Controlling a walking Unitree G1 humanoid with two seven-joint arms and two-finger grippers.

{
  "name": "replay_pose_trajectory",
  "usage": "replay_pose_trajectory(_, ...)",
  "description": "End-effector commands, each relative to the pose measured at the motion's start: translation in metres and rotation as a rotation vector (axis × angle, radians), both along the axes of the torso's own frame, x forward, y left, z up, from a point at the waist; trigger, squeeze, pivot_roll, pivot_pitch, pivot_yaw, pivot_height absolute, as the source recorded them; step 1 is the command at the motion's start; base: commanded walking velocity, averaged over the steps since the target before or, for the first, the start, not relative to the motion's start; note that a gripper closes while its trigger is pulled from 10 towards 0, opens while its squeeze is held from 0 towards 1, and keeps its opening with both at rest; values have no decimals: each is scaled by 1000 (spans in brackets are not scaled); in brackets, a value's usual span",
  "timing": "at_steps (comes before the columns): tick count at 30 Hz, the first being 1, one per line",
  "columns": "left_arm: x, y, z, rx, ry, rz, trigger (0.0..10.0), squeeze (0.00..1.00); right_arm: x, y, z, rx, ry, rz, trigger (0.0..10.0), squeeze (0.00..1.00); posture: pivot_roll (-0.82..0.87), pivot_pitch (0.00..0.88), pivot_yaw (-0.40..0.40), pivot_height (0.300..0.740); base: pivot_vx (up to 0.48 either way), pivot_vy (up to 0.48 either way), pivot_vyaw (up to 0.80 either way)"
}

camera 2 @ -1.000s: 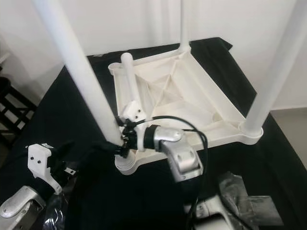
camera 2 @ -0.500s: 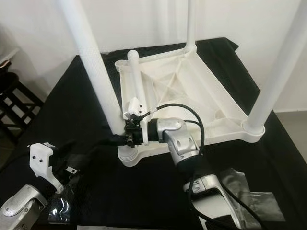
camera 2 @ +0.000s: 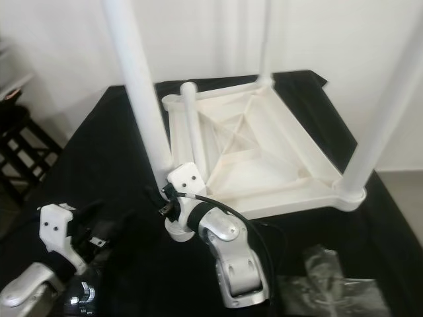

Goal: Building children table

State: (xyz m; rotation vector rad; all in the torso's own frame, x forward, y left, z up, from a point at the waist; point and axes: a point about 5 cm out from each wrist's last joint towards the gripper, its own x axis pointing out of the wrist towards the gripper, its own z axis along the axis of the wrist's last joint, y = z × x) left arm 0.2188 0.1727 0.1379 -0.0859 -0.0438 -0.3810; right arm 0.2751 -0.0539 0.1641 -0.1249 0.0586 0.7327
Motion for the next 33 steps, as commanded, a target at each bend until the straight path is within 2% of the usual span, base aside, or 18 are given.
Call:
replay_pose_trajectory(1,0,4,-2,1,12,4,10000,0,3,-6,-21,-54,96,-43,0,0,-1,89,119,740,0,0,0)
replay_pose_trajectory(6,1,3,-2,-2,10,6,10000,0,2,-3,-22,-68,90,-11,0,0,-5,87,119,740,0,0,0)
replay_pose_trajectory(7,2,3,-2,-4,5,12,10000,0,6,0,-18,-28,98,67,10000,1000,-1,81,104,740,0,0,0)
replay_pose_trajectory(8,2,3,-2,-4,5,12,10000,0,6,0,-18,-28,98,67,10000,1000,-1,81,104,740,0,0,0)
replay_pose_trajectory(9,3,2,-2,-6,1,19,10000,0,8,2,-11,8,111,156,10000,1000,-3,74,99,740,0,0,0)
replay_pose_trajectory(11,3,2,-2,-6,1,19,10000,0,8,2,-11,8,111,156,10000,1000,-3,74,99,740,0,0,0)
replay_pose_trajectory(12,4,1,-2,-9,-2,25,10000,0,14,1,-2,43,101,245,10000,1000,-4,72,91,740,0,0,0)
replay_pose_trajectory(14,4,1,-2,-9,-2,25,10000,0,14,1,-2,43,101,245,10000,1000,-4,72,91,740,0,0,0)
replay_pose_trajectory(16,5,-1,-2,-17,-8,27,10000,0,26,-12,21,0,21,502,10000,1000,-2,62,65,740,0,0,0)
replay_pose_trajectory(17,5,-1,-2,-17,-8,27,10000,0,26,-12,21,0,21,502,10000,1000,-2,62,65,740,0,0,0)
replay_pose_trajectory(18,6,-2,-2,-20,-10,27,10000,0,28,-17,27,-29,-7,561,10000,1000,-2,62,61,740,0,0,0)
replay_pose_trajectory(19,6,-2,-3,-23,-12,28,10000,0,30,-19,34,-37,-20,624,10000,0,-4,57,53,740,0,0,0)
replay_pose_trajectory(23,6,-3,-3,-23,-20,35,10000,0,35,-19,43,-25,-20,725,10000,0,4,47,28,740,0,0,0)
replay_pose_trajectory(24,6,-3,-3,-22,-33,62,10000,0,45,-14,49,-22,-11,831,10000,0,16,33,0,740,0,0,0)
replay_pose_trajectory(25,6,-2,-3,-21,-38,73,10000,0,48,-13,51,-21,-4,856,10000,0,18,32,-5,740,0,0,0)
replay_pose_trajectory(30,5,1,-2,5,-56,113,10000,0,55,-10,53,-6,29,916,10000,0,33,26,-38,740,0,0,0)
replay_pose_trajectory(32,4,3,-2,29,-63,131,10000,0,58,-9,54,-8,38,930,10000,0,36,26,-40,740,0,0,0)
replay_pose_trajectory(33,3,7,-2,71,-72,152,10000,0,60,-10,53,-3,56,961,10000,0,40,26,-43,740,0,0,0)
